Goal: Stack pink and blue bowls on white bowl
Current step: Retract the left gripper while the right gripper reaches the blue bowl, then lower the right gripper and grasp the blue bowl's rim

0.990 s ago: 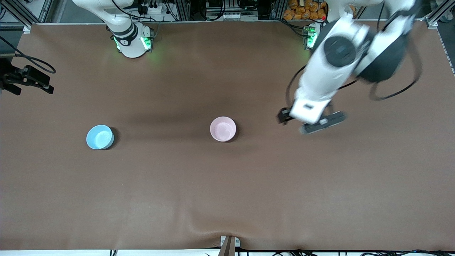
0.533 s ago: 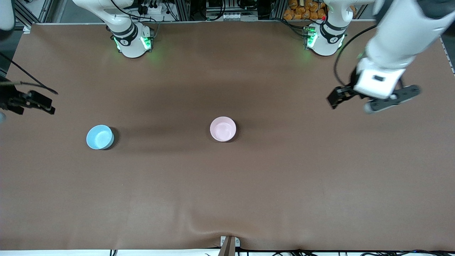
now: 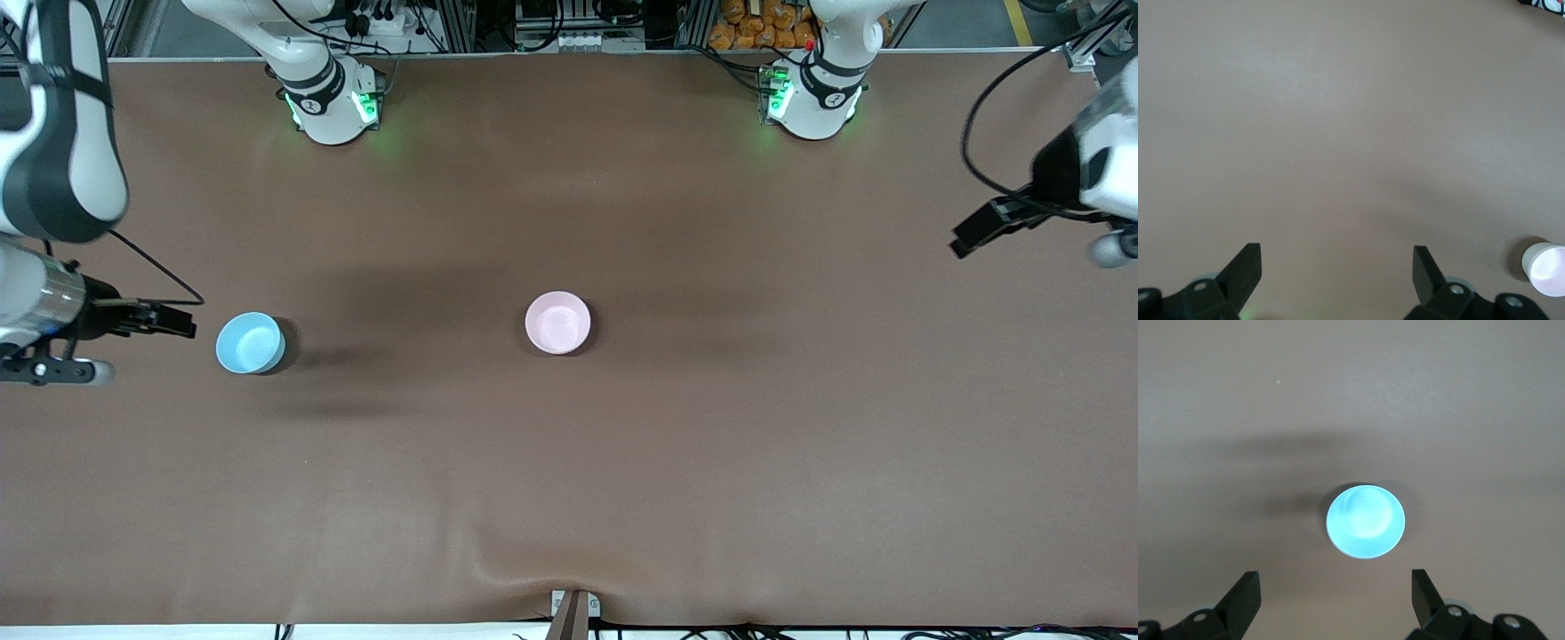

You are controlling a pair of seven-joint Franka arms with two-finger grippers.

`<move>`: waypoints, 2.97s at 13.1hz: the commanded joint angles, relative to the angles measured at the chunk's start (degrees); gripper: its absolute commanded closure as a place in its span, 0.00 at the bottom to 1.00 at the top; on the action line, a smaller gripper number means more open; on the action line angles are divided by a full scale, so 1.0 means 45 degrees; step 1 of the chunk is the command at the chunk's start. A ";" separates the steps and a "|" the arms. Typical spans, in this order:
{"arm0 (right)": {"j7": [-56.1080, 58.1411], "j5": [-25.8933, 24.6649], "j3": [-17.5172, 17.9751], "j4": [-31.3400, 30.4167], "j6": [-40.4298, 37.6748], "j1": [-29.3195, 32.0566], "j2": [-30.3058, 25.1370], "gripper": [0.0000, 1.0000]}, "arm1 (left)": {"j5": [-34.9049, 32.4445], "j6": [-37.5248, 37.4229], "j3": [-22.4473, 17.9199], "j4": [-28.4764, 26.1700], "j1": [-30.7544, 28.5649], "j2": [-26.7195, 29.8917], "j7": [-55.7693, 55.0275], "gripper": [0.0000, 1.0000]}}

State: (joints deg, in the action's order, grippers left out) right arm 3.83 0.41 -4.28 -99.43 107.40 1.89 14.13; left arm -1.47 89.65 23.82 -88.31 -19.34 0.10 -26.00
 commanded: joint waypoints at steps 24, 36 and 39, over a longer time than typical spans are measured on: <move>0.3699 0.0867 0.0149 -0.4819 0.7129 0.2021 0.2035 0.62 | 0.0502 -0.0138 -0.4707 -0.0688 0.4377 0.0311 0.3141 0.00; 0.3641 0.2755 0.0208 -0.3554 0.3799 0.1691 0.1626 1.00 | 0.0502 0.0214 -0.4727 -0.1469 0.4182 0.0233 0.3141 0.00; 0.2592 0.2995 0.0286 -0.2867 0.2406 0.1438 0.1432 1.00 | 0.0502 0.0214 -0.4727 -0.1469 0.4182 0.0233 0.3141 0.00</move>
State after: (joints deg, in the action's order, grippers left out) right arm 18.50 12.49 -3.27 -113.40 121.39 9.28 22.23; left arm -0.23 89.84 2.52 -93.79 -0.16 -0.04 -12.89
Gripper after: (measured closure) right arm 0.982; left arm 0.000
